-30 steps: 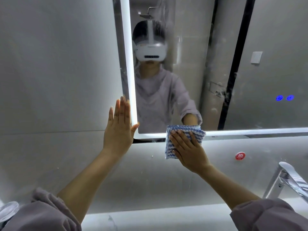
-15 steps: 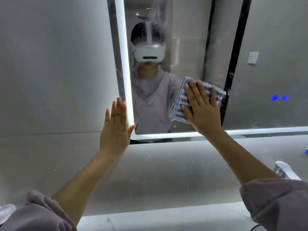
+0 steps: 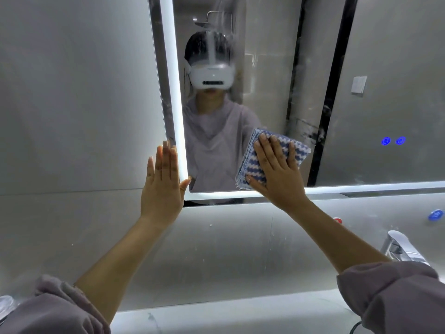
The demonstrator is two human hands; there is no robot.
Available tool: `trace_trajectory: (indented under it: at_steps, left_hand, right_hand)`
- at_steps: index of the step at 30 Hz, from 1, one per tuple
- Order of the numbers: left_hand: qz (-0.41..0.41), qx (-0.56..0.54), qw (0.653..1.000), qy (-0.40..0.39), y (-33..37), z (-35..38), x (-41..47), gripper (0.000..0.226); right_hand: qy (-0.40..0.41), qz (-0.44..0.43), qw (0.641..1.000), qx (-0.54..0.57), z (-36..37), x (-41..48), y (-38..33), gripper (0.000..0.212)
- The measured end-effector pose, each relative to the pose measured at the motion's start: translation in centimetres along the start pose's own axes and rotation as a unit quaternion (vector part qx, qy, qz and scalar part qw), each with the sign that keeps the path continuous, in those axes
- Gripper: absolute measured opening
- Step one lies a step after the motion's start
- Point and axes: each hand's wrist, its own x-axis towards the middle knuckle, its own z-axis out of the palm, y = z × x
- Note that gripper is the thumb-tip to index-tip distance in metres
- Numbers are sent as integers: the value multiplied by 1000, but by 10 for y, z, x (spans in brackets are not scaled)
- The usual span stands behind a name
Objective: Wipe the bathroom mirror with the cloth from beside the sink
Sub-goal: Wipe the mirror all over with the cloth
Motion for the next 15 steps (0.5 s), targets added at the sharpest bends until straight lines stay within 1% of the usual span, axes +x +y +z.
trace_trajectory:
  at_steps: [8,15]
  left_hand:
    - [3,-5,1000,-4,0,0,0,73]
    - [10,-8,1000,11,-2,-1,1,74]
  right_hand:
    - [-11,-18,1000,-4,14,-35,-18,80]
    - [3,-14,1000,12,13,-32,-16,78]
